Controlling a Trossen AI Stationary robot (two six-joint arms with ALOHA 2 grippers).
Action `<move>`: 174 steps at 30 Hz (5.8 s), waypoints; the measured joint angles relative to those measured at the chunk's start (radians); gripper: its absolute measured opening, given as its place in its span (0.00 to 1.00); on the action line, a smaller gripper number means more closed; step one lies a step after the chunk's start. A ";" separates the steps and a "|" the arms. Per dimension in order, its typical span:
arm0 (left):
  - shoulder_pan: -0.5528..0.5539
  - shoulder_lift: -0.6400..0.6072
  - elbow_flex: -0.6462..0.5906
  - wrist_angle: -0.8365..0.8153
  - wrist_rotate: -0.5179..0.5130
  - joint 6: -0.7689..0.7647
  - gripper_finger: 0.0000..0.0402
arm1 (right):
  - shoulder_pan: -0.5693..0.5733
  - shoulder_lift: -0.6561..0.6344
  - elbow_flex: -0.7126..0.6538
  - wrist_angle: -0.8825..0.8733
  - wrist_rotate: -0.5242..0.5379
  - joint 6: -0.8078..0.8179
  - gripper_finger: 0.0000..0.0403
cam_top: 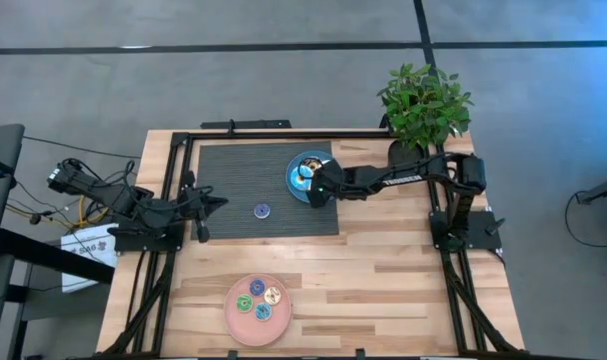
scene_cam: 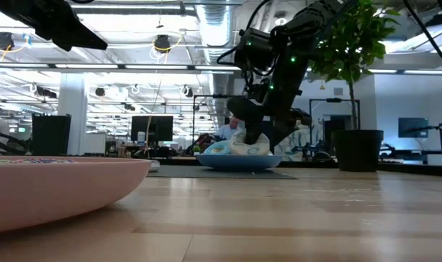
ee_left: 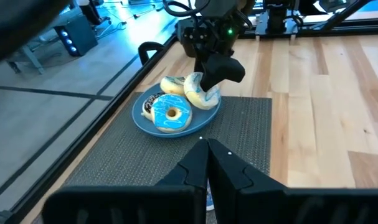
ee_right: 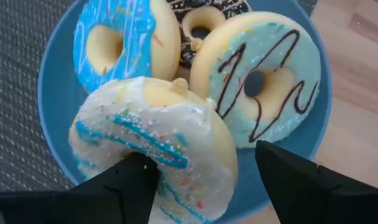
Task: Pick & Place donuts
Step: Put the large white donut on the blue plate, then put the small dark blue donut on the pink plate
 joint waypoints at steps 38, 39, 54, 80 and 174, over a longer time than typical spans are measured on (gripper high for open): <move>0.000 0.000 0.000 -0.002 0.023 -0.008 0.00 | 0.008 -0.079 -0.001 -0.111 -0.009 0.015 0.64; 0.000 0.000 0.000 -0.002 0.023 -0.008 0.00 | 0.004 -0.086 -0.001 -0.111 -0.013 0.002 0.64; 0.000 0.000 0.000 0.001 0.161 -0.027 0.00 | 0.047 -0.232 -0.001 -0.199 -0.151 -0.036 0.63; 0.129 0.328 0.107 0.301 0.276 -0.234 0.34 | 0.556 -0.608 -0.411 -0.250 -0.140 0.294 0.05; 0.489 1.311 0.570 -0.208 0.406 -0.854 0.72 | 0.370 -1.001 -0.719 -0.210 -0.217 -0.188 0.00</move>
